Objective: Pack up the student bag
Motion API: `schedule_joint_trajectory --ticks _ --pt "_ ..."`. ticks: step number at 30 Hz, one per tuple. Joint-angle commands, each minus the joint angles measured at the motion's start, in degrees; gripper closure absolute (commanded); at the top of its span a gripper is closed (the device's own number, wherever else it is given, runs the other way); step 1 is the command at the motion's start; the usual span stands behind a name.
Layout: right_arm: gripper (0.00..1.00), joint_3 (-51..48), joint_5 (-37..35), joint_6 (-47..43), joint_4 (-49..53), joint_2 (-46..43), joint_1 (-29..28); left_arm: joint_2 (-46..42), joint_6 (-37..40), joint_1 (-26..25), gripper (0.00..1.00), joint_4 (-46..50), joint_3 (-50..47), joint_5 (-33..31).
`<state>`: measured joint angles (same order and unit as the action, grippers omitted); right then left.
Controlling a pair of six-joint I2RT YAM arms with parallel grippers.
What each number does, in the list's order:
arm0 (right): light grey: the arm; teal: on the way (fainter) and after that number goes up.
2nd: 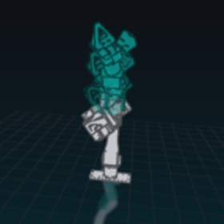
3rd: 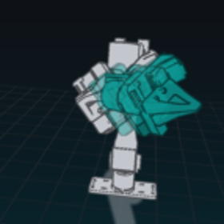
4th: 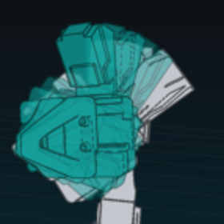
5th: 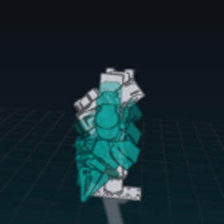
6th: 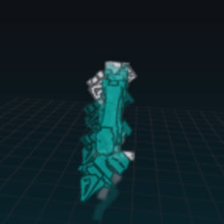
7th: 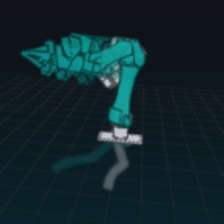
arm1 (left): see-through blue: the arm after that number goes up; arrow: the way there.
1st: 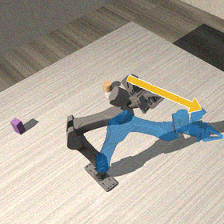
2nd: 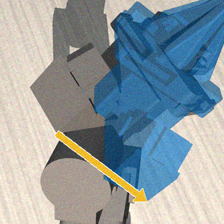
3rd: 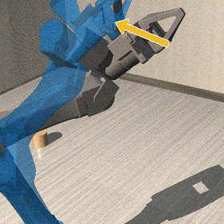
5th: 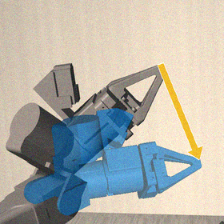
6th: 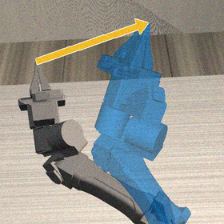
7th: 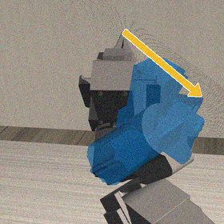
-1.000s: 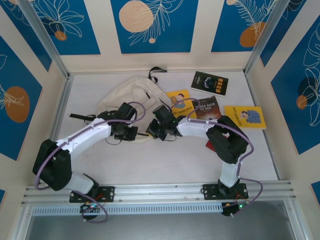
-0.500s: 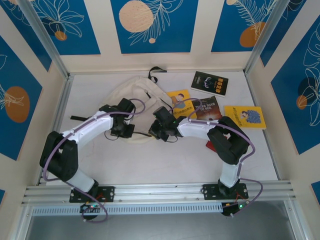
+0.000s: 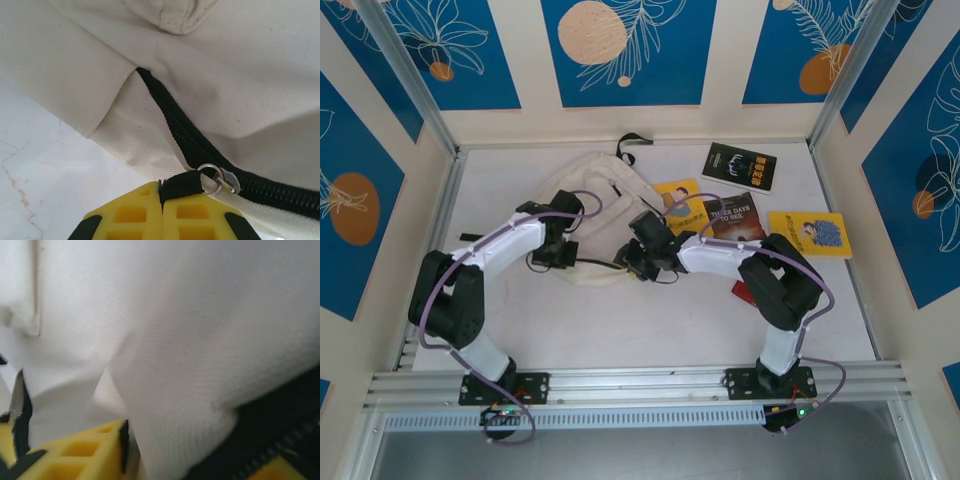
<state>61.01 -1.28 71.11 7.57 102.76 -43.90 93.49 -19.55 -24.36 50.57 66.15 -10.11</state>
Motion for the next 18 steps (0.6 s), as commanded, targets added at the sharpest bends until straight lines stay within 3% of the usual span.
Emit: schedule_joint_trajectory --ticks 1,4,14,15,17,18 --pt "0.41 1.1 2.1 -3.8 3.4 -5.0 0.2 -1.7 -2.1 2.7 1.00 2.5 -0.3 -5.3" --pt "0.34 2.2 0.0 -7.1 7.8 -8.8 0.6 -3.3 -3.4 5.0 1.00 2.9 -1.6 -5.8" --pt "0.28 3.9 -8.2 -19.4 22.6 -14.1 9.1 -11.1 -8.5 13.6 1.00 1.0 -5.7 -7.9" --pt "0.28 4.7 -8.1 -21.0 23.4 -13.3 10.1 -11.9 -8.8 14.1 0.94 0.8 -5.8 -7.8" --pt "0.27 6.7 -7.4 -24.2 24.7 -11.0 12.0 -13.8 -9.1 14.4 0.57 0.2 -6.0 -7.3" --pt "0.28 7.7 -7.2 -24.9 25.3 -10.0 12.7 -14.6 -9.2 14.4 0.46 0.0 -6.0 -6.6"
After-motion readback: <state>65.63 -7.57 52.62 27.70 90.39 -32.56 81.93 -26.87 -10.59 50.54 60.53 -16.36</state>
